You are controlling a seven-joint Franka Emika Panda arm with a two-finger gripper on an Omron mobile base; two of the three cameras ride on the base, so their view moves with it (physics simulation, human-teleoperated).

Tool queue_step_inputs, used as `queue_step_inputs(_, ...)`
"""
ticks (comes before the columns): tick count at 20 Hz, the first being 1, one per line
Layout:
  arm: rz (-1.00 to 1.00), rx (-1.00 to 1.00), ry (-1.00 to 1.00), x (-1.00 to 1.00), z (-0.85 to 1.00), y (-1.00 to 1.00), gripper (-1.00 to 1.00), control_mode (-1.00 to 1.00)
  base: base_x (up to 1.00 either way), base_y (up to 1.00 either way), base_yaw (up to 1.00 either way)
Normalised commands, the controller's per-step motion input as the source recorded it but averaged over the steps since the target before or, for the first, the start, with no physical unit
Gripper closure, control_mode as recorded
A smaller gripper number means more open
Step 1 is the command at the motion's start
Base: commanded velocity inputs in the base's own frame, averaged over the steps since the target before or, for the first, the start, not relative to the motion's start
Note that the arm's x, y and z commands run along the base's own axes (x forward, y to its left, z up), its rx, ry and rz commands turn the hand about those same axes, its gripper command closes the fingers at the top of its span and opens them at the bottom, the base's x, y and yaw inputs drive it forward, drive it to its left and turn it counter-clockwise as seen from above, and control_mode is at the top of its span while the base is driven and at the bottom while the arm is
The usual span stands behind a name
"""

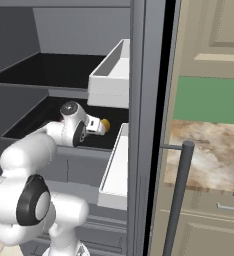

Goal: Open the fridge, remove the banana, squash, and chicken drumstick, and place them on any counter.

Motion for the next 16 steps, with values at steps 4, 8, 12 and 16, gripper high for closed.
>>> queue_step_inputs(4,0.00,0.00,0.00,0.03,-0.06,0.00,-1.00,-1.00,0.00,0.00,0.00)
queue_step_inputs(8,0.00,0.00,0.00,0.00,0.00,0.00,1.00,-1.00,0.00,0.00,0.00)
queue_step_inputs(12,0.00,0.00,0.00,0.00,0.00,0.00,1.00,-1.00,0.00,0.00,0.00)
queue_step_inputs(16,0.00,0.00,0.00,0.00,0.00,0.00,1.00,-1.00,0.00,0.00,0.00)
